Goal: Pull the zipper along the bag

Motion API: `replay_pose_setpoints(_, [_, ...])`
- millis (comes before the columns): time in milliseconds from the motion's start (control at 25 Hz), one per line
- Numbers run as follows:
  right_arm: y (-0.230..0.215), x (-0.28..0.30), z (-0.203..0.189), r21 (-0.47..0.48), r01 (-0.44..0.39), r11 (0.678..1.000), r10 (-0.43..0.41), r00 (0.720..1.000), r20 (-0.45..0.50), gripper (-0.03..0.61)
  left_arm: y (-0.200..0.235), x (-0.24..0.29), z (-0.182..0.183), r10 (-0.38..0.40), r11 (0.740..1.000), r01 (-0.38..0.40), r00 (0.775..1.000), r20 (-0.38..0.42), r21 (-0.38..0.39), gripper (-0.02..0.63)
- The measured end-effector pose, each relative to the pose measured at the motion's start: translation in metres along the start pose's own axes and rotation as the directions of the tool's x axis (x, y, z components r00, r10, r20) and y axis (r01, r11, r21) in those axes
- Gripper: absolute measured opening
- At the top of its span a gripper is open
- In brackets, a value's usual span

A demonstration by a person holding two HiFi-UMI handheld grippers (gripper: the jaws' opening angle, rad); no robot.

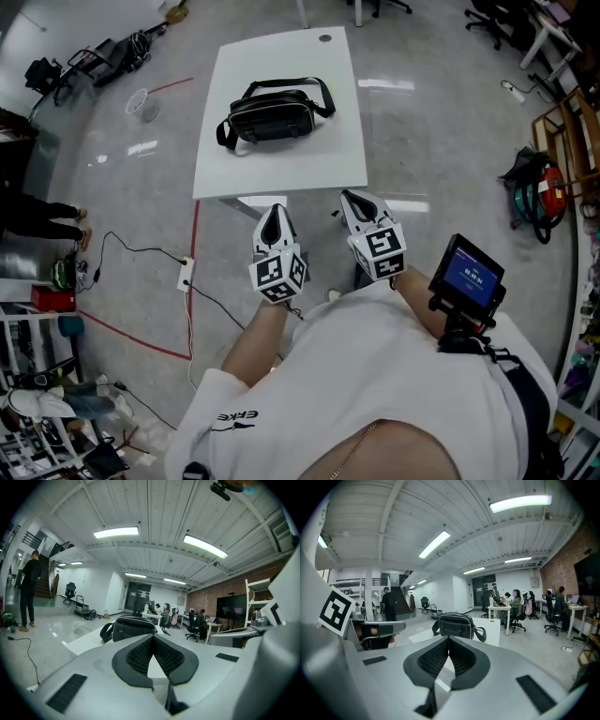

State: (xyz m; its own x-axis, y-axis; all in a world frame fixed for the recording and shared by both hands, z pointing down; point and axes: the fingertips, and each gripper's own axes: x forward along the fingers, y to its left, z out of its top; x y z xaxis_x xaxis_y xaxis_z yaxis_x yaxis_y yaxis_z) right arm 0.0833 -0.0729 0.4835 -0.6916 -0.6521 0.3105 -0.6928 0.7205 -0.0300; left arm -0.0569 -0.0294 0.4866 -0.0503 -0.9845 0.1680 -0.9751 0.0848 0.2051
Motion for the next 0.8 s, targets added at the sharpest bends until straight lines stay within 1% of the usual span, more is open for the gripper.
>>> replay_pose_setpoints(480, [-0.083,0.073,0.017,0.04,-0.01,0.999,0.01,1.0,-0.004,0.005,-0.009,0.114,0.014,0.014,0.999,-0.013,1.0,-0.023,0.044,0.005])
replay_pose_setpoints(800, [-0.127,0.118,0.017,0.114,-0.067,0.991,0.07,0.997,-0.02,0.005,-0.01,0.162,0.017,0.084,0.995,-0.082,0.996,-0.036,0.056,0.005])
